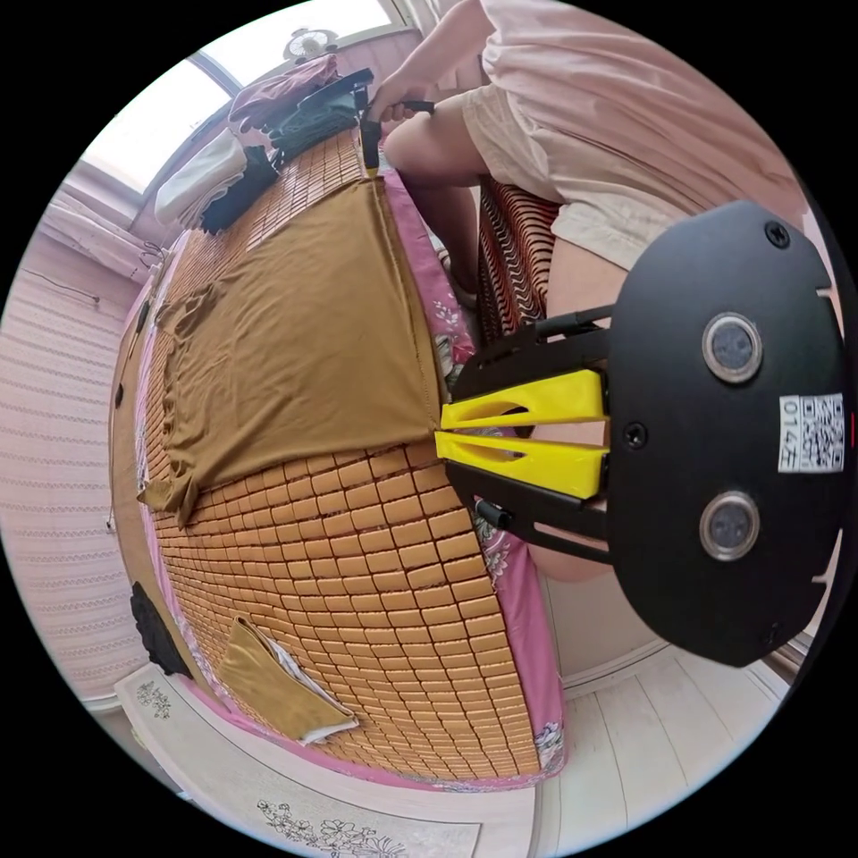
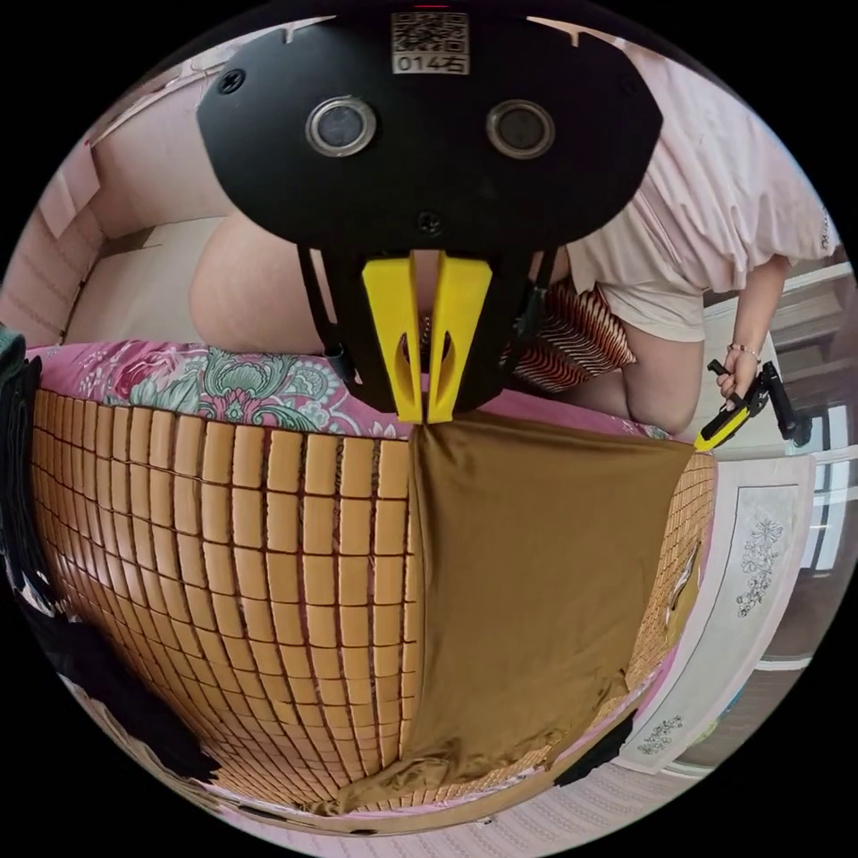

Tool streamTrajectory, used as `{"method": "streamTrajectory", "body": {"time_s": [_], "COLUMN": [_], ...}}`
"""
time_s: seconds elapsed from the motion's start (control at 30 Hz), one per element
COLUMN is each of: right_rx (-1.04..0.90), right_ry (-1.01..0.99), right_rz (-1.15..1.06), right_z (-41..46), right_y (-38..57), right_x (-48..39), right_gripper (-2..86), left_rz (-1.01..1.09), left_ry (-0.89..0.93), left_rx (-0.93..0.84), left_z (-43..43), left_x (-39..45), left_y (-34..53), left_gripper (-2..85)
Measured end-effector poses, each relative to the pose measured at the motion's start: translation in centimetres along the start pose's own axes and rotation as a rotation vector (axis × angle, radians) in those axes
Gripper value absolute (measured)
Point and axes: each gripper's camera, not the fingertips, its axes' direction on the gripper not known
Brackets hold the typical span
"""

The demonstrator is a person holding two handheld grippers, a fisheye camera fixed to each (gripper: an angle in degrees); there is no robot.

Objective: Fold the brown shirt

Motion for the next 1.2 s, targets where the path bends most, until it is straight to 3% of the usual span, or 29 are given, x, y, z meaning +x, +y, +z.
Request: {"method": "streamTrajectory", "body": {"time_s": [0.27, 0.5, 0.83, 1.03, 1.2], "right_rx": [-0.026, -0.158, -0.116, 0.106, 0.344], "right_ry": [-0.118, -0.052, -0.031, -0.039, 0.086], "right_rz": [-0.066, -0.163, -0.19, -0.168, -0.16], "right_z": [-2.6, -1.5, -1.4, -4.4, -7.5], "right_y": [-0.5, -0.2, 1.2, 1.0, -6.4], "right_x": [1.0, -0.9, -1.0, 0.7, 1.4], "right_gripper": [0.0, 0.0, 3.0, 5.8, 5.5], "left_rz": [0.067, 0.121, -0.036, 0.013, 0.169], "left_ry": [-0.006, 0.0, 0.166, 0.17, 0.216], "left_rx": [-0.056, -0.133, 0.008, 0.061, 0.114], "left_z": [0.3, 2.4, 3.1, 3.2, 7.0], "left_x": [-2.9, -4.4, -10.5, -11.1, -9.9], "left_y": [0.1, 1.3, -0.3, -5.0, -13.8], "left_gripper": [-1.0, -0.8, 1.1, 1.0, 1.7]}}
